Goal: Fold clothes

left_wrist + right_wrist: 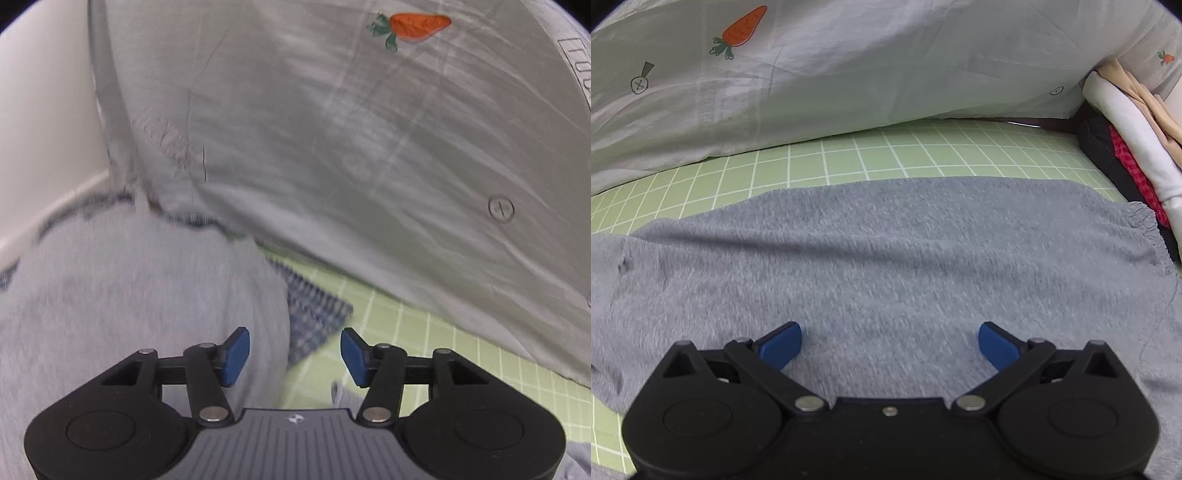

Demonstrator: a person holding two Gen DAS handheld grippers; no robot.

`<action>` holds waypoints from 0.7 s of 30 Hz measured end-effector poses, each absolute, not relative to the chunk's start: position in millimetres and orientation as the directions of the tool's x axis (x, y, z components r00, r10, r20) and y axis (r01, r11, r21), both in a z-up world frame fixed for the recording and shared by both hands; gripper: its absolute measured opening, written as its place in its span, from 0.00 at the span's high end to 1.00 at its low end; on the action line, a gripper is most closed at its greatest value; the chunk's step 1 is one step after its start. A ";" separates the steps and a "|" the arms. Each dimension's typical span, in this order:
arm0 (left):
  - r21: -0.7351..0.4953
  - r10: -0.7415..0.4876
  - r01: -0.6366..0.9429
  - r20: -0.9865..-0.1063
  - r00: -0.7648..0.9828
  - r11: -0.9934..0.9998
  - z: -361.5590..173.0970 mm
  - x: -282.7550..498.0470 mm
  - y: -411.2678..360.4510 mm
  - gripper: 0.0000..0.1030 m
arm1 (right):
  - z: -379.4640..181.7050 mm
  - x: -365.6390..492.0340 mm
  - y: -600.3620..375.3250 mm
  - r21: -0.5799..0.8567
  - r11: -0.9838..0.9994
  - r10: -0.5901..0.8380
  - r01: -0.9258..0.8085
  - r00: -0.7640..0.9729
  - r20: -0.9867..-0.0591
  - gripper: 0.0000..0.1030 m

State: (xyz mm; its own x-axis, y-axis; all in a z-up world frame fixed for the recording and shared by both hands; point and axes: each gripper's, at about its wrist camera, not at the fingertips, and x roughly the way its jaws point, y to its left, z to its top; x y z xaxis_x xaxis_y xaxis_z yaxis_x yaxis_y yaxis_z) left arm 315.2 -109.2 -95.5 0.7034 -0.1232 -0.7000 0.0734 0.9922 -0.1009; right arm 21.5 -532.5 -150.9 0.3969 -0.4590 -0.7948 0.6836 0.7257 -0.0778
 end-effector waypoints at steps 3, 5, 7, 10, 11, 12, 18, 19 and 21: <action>-0.124 -0.120 0.040 -0.752 0.648 0.991 -110.1 295.4 -101.7 0.43 | -153.2 20.2 -531.1 -0.064 0.719 -0.453 0.692 0.397 -0.798 0.00; -0.152 -0.131 0.017 -0.784 0.606 0.988 -120.3 281.0 -95.9 0.38 | -153.2 21.2 -530.6 -0.060 0.718 -0.451 0.694 0.398 -0.799 0.00; -0.179 -0.140 -0.014 -0.812 0.567 0.984 -129.9 267.4 -90.3 0.37 | -152.8 23.0 -529.6 -0.065 0.724 -0.450 0.687 0.400 -0.798 0.00; -0.239 -0.176 -0.058 -0.839 0.515 0.969 -141.5 251.8 -84.8 0.33 | -152.9 24.7 -528.0 -0.063 0.728 -0.448 0.683 0.404 -0.798 0.00; -0.246 -0.181 -0.066 -0.845 0.504 0.967 -145.3 249.4 -84.3 0.33 | -153.0 25.0 -527.5 -0.060 0.728 -0.446 0.683 0.405 -0.798 0.00; -0.253 -0.185 -0.074 -0.850 0.493 0.965 -149.1 247.0 -83.9 0.33 | -153.1 25.0 -527.3 -0.057 0.729 -0.444 0.683 0.407 -0.798 0.00; -0.282 -0.211 -0.077 -0.847 0.488 0.956 -155.6 251.7 -87.1 0.74 | -153.0 24.9 -526.9 -0.056 0.734 -0.439 0.677 0.411 -0.799 0.00; -0.289 -0.221 -0.072 -0.847 0.483 0.955 -155.2 255.8 -88.1 0.97 | -153.1 24.7 -527.2 -0.054 0.734 -0.439 0.677 0.411 -0.799 0.00; -0.302 -0.238 -0.042 -0.824 0.514 0.952 -144.2 268.9 -95.4 0.98 | -153.3 24.6 -527.6 -0.051 0.733 -0.438 0.678 0.412 -0.799 0.00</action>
State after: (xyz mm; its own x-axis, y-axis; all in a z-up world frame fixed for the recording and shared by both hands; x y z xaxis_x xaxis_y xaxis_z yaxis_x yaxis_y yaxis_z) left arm 268.9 -95.4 -144.2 0.5141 -0.2383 -0.8240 -0.0422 0.9525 -0.3017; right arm 24.6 -527.6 -153.3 0.4124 -0.4377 -0.7990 0.6784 0.7329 -0.0514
